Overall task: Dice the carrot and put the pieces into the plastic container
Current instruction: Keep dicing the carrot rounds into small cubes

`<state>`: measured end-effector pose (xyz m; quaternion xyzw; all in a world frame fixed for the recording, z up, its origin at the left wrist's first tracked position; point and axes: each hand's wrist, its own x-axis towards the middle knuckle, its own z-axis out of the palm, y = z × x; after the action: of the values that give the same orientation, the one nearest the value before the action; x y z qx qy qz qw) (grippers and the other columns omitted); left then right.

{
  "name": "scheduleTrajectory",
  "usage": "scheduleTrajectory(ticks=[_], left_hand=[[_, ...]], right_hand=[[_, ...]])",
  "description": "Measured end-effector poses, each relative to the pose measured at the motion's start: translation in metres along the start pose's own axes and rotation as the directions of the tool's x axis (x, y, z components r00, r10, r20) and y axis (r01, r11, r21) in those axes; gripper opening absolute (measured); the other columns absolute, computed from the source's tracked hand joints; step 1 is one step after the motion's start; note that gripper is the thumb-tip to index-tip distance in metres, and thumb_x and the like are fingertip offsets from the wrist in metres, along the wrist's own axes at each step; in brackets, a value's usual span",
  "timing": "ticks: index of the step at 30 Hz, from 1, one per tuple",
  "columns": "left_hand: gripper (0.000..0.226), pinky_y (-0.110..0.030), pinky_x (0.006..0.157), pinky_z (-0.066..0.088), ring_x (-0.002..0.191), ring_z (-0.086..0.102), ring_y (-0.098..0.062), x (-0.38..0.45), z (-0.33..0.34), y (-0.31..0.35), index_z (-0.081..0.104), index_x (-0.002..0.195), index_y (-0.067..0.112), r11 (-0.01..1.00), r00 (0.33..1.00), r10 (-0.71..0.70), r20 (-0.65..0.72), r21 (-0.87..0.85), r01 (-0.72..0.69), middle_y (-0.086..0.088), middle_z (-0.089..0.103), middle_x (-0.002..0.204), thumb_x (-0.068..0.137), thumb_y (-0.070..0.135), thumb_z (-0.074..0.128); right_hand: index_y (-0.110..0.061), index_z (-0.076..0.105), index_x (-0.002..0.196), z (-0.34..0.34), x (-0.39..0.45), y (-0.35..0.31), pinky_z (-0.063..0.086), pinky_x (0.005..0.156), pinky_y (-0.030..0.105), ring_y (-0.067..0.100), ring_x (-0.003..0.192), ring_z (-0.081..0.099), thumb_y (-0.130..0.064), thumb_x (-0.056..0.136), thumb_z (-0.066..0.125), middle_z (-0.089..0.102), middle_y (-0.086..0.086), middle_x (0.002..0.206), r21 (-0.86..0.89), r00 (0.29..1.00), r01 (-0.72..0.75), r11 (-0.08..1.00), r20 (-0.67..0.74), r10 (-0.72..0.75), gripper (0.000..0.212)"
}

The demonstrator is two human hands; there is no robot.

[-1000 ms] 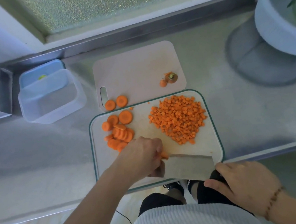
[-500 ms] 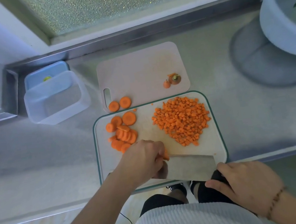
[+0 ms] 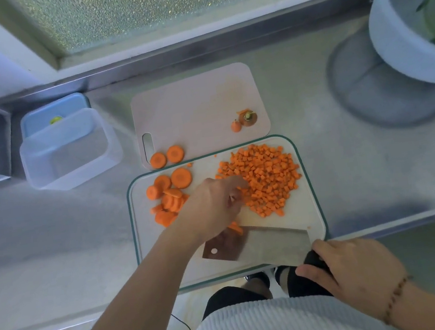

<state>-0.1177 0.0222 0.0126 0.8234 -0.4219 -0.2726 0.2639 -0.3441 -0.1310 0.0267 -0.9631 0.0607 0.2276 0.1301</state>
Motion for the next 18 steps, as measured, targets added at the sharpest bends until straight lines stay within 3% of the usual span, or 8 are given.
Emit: scheduleTrajectory(ticks=[3,6,9,12,15,18], left_hand=[[0.032,-0.029,0.077,0.053,0.084,0.066,-0.012,-0.008,-0.003,-0.011,0.071,0.101,0.013,0.998,0.998,0.055,-0.02,-0.032,-0.055,0.003,0.073,0.094,0.083,-0.009,0.056],[0.029,-0.008,0.078,0.044,0.088,0.061,-0.004,-0.02,-0.012,-0.015,0.072,0.097,0.014,0.992,0.995,0.096,-0.005,-0.082,-0.096,0.008,0.071,0.095,0.08,-0.007,0.062],[0.021,-0.018,0.08,0.047,0.089,0.061,-0.006,-0.028,-0.019,-0.015,0.074,0.1,0.017,0.991,0.975,0.121,0.186,-0.083,-0.107,0.011,0.07,0.095,0.083,0.006,0.071],[0.017,-0.02,0.082,0.046,0.091,0.058,-0.005,-0.03,-0.017,-0.018,0.074,0.103,0.019,0.992,0.957,0.123,0.263,-0.051,-0.114,0.011,0.069,0.095,0.088,0.012,0.073],[0.019,-0.017,0.081,0.047,0.089,0.061,-0.005,-0.032,-0.015,-0.023,0.072,0.107,0.019,0.991,0.965,0.111,0.239,-0.1,-0.089,0.011,0.069,0.092,0.091,0.01,0.071],[0.016,-0.021,0.078,0.049,0.084,0.061,-0.004,-0.028,-0.011,-0.031,0.072,0.102,0.015,0.988,0.989,0.13,0.069,-0.094,-0.123,0.005,0.07,0.091,0.089,0.006,0.071]], right_hand=[[-0.035,0.034,0.091,-0.006,0.0,-0.001,0.04,0.059,0.023,0.007,0.08,0.062,-0.077,0.062,-0.03,0.062,-0.011,0.091,0.01,0.999,-0.018,1.0,-0.027,0.019,0.081],[-0.033,0.038,0.08,-0.005,0.003,0.002,0.031,0.043,0.024,0.007,0.056,0.058,-0.076,0.079,-0.015,0.06,-0.009,0.068,-0.013,0.994,0.002,1.0,-0.111,-0.003,0.069],[-0.028,0.042,0.062,0.002,0.005,0.006,0.007,0.036,0.019,0.007,0.029,0.041,-0.07,0.094,0.013,0.045,-0.008,0.042,-0.044,0.974,-0.008,0.999,-0.226,-0.002,0.06],[-0.025,0.047,0.06,0.001,0.006,0.005,0.003,0.04,0.017,0.009,0.028,0.04,-0.068,0.094,0.016,0.045,-0.007,0.041,-0.054,0.96,0.037,0.998,-0.276,-0.05,0.063],[-0.028,0.04,0.061,0.001,0.006,0.004,0.002,0.04,0.016,0.008,0.03,0.042,-0.069,0.094,0.017,0.046,-0.007,0.042,-0.052,0.952,0.062,0.997,-0.298,-0.074,0.057],[-0.03,0.043,0.061,0.0,-0.002,0.007,-0.002,0.046,0.011,0.006,0.031,0.043,-0.068,0.094,0.017,0.047,-0.009,0.044,-0.043,0.949,0.052,0.998,-0.309,-0.063,0.057]])
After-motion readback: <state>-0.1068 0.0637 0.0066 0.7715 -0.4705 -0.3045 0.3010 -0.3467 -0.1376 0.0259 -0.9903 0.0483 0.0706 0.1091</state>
